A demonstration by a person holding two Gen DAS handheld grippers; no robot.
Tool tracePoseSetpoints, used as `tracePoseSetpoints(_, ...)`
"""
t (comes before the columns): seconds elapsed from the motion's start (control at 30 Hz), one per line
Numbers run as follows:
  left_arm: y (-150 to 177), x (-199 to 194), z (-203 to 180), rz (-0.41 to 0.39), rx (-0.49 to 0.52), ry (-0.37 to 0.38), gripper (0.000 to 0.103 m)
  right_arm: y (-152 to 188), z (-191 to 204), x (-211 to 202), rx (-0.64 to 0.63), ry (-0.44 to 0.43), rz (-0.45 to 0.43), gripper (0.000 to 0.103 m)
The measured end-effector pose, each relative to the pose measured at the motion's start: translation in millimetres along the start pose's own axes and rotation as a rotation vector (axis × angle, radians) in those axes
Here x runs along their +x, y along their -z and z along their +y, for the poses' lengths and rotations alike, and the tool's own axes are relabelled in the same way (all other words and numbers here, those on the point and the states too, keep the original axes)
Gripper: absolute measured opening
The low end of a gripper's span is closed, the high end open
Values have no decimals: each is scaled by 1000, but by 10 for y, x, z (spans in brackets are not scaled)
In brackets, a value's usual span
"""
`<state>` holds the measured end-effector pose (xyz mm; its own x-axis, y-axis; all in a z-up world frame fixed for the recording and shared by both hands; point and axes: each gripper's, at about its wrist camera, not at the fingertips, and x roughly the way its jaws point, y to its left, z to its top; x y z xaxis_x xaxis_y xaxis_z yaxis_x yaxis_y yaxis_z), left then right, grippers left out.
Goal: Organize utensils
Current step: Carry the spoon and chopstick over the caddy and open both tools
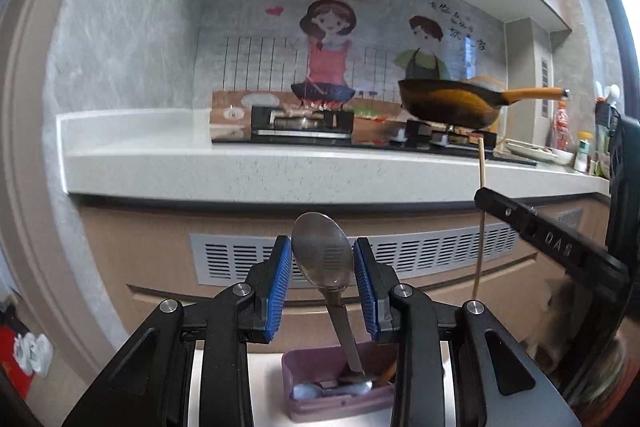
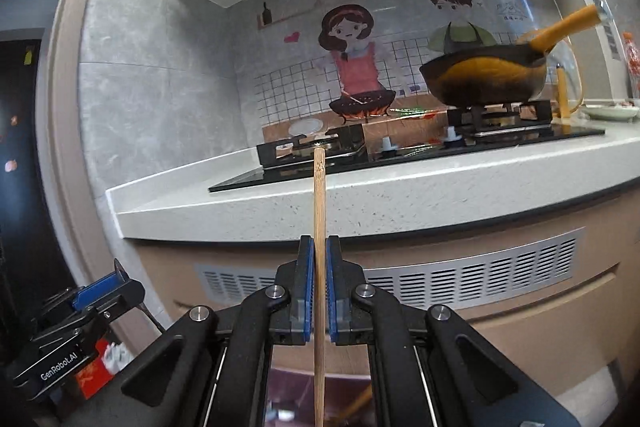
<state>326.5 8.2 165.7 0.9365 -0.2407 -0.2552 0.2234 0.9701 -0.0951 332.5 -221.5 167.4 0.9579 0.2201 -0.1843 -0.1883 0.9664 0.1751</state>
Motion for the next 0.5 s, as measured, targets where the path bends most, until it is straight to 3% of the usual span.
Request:
tracePoseSetpoints(0.2, 260, 532, 176, 57, -26, 22, 33, 442, -77, 476, -43, 75, 16, 6)
tracePoseSetpoints(0.43, 662, 860, 216, 162, -41, 56, 34, 944, -248, 743, -48, 104, 187, 7)
tracePoseSetpoints(0.5, 748, 914, 212, 205, -40, 76, 42, 1035, -301, 732, -51, 85, 263, 7)
